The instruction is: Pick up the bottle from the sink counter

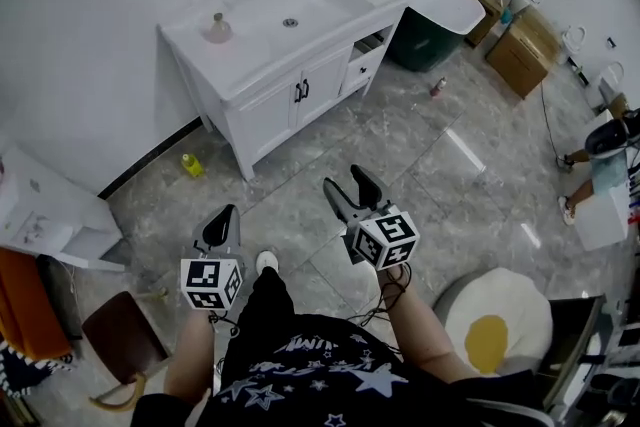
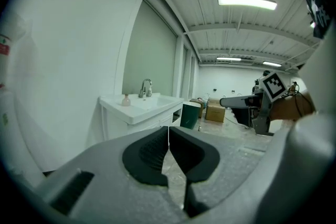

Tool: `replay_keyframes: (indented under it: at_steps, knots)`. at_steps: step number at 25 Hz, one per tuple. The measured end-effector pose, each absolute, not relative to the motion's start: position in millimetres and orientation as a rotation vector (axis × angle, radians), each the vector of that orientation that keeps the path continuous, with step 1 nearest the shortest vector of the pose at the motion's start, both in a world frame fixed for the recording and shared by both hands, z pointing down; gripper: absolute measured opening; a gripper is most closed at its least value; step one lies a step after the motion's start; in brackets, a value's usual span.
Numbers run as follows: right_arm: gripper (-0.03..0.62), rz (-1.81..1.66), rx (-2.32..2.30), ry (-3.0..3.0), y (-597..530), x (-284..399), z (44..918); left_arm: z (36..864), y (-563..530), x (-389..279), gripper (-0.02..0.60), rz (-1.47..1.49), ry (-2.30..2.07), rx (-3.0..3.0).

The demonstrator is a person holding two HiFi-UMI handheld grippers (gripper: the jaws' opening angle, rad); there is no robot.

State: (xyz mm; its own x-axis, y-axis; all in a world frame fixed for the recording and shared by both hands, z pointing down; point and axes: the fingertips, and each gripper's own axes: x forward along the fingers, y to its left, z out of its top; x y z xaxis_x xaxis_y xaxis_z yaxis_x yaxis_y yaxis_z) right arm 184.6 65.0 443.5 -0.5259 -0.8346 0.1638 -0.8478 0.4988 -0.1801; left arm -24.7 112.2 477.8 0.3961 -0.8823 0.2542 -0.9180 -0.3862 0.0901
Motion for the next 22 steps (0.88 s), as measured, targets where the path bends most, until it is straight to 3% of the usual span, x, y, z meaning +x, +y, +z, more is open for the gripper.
replay_keyframes:
  at_steps: [11,22]
  knots:
    - [0.257,0.374,1.508,-2.633,-92.7,104.7,436.0,472.3,-40.9,-101.6,0.021,0.247,-1.568,2.443]
    - [0.256,0.345,1.44,-2.633,-169.5,53.0,436.4,485.1,-98.0,-158.6,0.021,0.212,-1.606,2.37]
